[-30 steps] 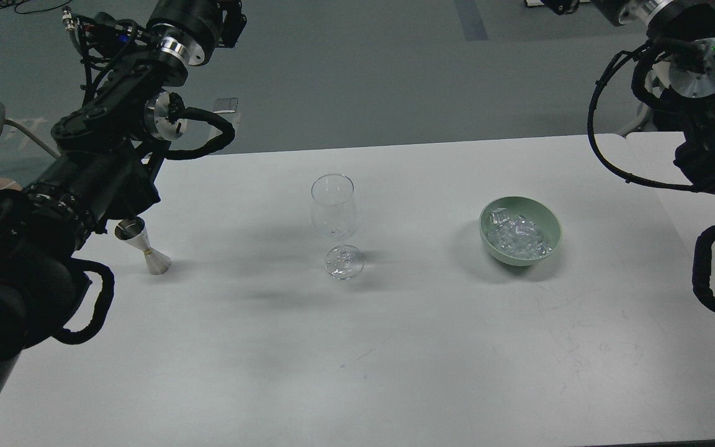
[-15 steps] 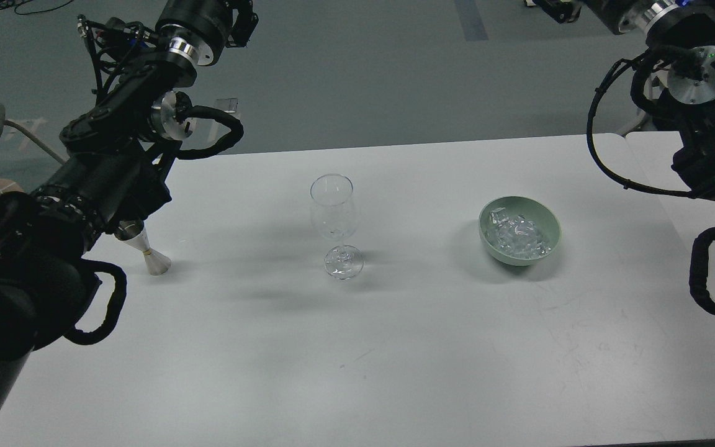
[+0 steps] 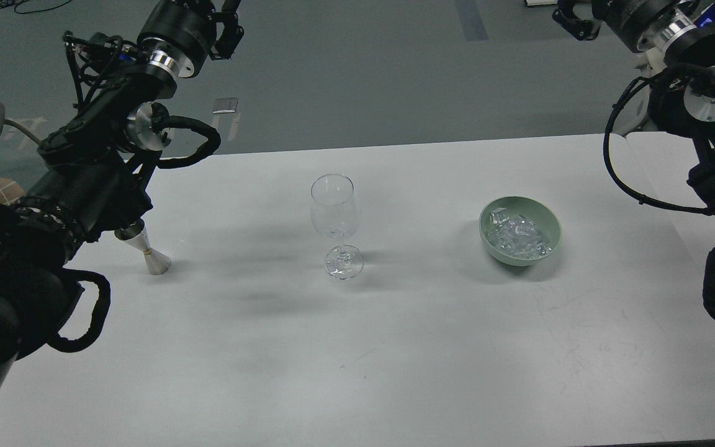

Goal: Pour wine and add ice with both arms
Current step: 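Raise the left gripper and open it above the silver jigger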

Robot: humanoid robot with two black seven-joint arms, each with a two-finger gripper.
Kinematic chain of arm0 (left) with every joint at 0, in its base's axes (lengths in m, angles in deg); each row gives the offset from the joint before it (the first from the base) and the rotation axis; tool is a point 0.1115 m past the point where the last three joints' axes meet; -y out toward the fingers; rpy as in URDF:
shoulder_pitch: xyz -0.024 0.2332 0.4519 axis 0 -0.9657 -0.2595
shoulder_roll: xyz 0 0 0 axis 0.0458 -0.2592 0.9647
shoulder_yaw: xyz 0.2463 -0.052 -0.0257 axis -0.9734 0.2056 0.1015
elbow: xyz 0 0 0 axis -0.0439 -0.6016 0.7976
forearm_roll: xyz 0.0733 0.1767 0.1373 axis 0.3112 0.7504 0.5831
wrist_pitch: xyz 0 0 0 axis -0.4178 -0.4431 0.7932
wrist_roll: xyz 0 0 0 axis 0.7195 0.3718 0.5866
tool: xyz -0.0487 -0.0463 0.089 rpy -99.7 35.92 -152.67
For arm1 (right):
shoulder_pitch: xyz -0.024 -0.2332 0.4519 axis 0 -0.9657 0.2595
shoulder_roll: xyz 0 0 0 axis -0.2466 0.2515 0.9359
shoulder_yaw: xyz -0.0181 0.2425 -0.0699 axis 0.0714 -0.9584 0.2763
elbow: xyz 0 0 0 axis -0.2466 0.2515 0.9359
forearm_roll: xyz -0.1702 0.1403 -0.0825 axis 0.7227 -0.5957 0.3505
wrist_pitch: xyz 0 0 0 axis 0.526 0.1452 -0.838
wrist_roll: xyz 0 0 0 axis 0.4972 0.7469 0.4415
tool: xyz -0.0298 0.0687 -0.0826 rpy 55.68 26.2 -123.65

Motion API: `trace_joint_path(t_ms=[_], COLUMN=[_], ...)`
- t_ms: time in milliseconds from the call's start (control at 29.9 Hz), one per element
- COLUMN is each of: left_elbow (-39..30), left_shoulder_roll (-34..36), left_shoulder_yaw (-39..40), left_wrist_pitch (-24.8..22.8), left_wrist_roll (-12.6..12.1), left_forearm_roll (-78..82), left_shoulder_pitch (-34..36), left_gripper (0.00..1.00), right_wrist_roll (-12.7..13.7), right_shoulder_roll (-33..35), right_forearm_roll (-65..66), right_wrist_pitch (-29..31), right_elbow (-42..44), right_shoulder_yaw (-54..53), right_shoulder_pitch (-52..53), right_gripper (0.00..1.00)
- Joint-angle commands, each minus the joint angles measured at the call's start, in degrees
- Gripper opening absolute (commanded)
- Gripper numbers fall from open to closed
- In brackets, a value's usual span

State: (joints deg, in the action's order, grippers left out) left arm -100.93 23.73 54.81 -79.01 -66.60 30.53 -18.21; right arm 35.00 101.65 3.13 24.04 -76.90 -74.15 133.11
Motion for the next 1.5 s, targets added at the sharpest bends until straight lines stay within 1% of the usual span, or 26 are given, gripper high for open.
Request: trace_joint_path(t_ms=[0,33,67,100,201,234,301,435,568,635,802,836,869,903,969,1036,1070,1103,1170,1203,1237,1304,1337,1371,1437,1471], left_elbow=[-3.8,-6.1,-7.4,-9.7,-14.1,-15.1,-19.4,-24.8,-33.3,-35.6,-44.6,-46.1,-49.6,-51.2,-56.0,-57.8,-58.5,-59.1,-63.6,-64.8,-66.8,-68.6,-70.5,-71.6,-75.1,-75.9], left_shoulder_roll=[1.3,1.7,1.9,2.3,3.6,4.4,7.4,11.8,17.8,19.1,22.6,22.9,24.0,24.5,26.8,27.7,27.8,27.8,28.1,28.1,28.1,27.8,27.4,27.2,27.1,27.0], left_shoulder_yaw=[5.6,8.1,9.2,11.1,12.2,12.2,12.2,12.5,13.5,14.4,22.9,23.8,25.3,25.9,28.1,30.5,31.3,32.0,34.5,35.3,37.3,39.3,41.0,41.7,43.4,43.9], left_wrist_pitch=[-0.7,-0.6,-0.5,-0.2,-0.1,-0.1,-0.1,0.0,0.0,0.1,0.8,1.5,2.9,3.6,4.4,4.4,4.5,4.5,4.5,4.5,4.2,4.1,4.1,4.1,4.2,4.2], left_wrist_roll=[-5.3,-8.2,-9.6,-11.7,-13.2,-13.2,-13.2,-13.2,-13.2,-13.2,-13.4,-13.4,-13.5,-13.5,-15.1,-16.3,-16.4,-16.5,-16.5,-16.5,-16.5,-16.6,-16.5,-16.5,-16.5,-16.5], left_forearm_roll=[-0.4,-0.4,-0.5,-0.5,-0.4,-0.4,-0.4,-0.4,-0.9,-1.6,-3.1,-3.3,-4.6,-5.6,-9.5,-10.6,-10.7,-10.7,-10.7,-10.7,-10.6,-10.6,-10.6,-10.6,-10.5,-10.5], left_shoulder_pitch=[-2.0,-3.1,-3.7,-4.7,-6.1,-6.4,-8.1,-11.3,-18.3,-20.5,-29.9,-30.9,-32.8,-33.9,-39.4,-43.6,-44.8,-46.1,-52.0,-53.7,-57.4,-60.9,-63.8,-65.0,-70.5,-71.7], left_gripper=[0.98,0.98,0.98,0.98,0.98,0.98,0.98,0.98,0.98,0.98,0.98,0.98,0.98,0.98,0.98,0.98,0.98,0.98,0.98,0.98,0.98,0.98,0.98,0.98,0.98,0.98], right_wrist_roll=[0.0,0.0,0.0,0.0,0.0,0.0,0.0,0.0,0.0,0.0,0.0,0.0,0.0,0.0,0.0,0.0,0.0,0.0,0.0,0.0,0.0,0.1,0.1,0.1,0.1,0.1], right_shoulder_roll=[0.6,0.6,0.6,0.6,1.1,1.2,1.5,2.0,1.8,1.7,1.6,1.5,1.6,1.6,1.6,1.6,1.6,1.7,1.8,1.8,1.8,1.8,1.8,1.8,1.8,1.7], right_forearm_roll=[-0.1,-0.1,-0.1,-0.1,-0.1,-0.1,-0.1,-0.1,-0.1,-0.1,-0.1,-0.1,-0.1,-0.1,-0.1,-0.1,0.0,-0.1,0.0,0.0,0.0,0.0,0.0,0.0,0.0,0.0], right_wrist_pitch=[0.0,0.0,0.0,0.0,0.0,0.0,0.0,0.0,0.0,0.0,0.0,0.0,0.0,0.0,0.0,0.0,0.0,0.0,0.0,0.0,0.0,0.0,0.0,0.0,0.0,0.0], right_elbow=[-0.1,-0.1,-0.1,-0.1,-0.1,-0.1,-0.1,-0.1,-0.2,-0.2,-0.2,-0.2,-0.1,-0.1,-0.1,-0.1,-0.1,-0.1,-0.1,-0.1,-0.1,-0.1,-0.1,-0.1,-0.1,-0.1], right_shoulder_yaw=[-0.1,-0.1,-0.1,-0.1,-0.1,-0.1,-0.1,-0.1,-0.1,-0.1,-0.1,-0.1,0.0,0.0,0.0,0.0,0.0,0.0,0.0,0.1,0.1,0.1,0.1,0.1,0.1,0.1], right_shoulder_pitch=[-0.6,-0.6,-0.6,-0.7,-0.8,-0.8,-0.8,-0.9,-1.2,-1.2,-1.2,-1.2,-1.2,-1.3,-1.3,-1.3,-1.3,-1.3,-1.6,-1.7,-1.7,-1.7,-1.7,-1.8,-2.1,-2.1], right_gripper=[1.00,1.00,1.00,1.00,1.00,1.00,1.00,1.00,1.00,1.00,1.00,1.00,1.00,1.00,1.00,1.00,1.00,1.00,1.00,1.00,1.00,1.00,1.00,1.00,1.00,1.00])
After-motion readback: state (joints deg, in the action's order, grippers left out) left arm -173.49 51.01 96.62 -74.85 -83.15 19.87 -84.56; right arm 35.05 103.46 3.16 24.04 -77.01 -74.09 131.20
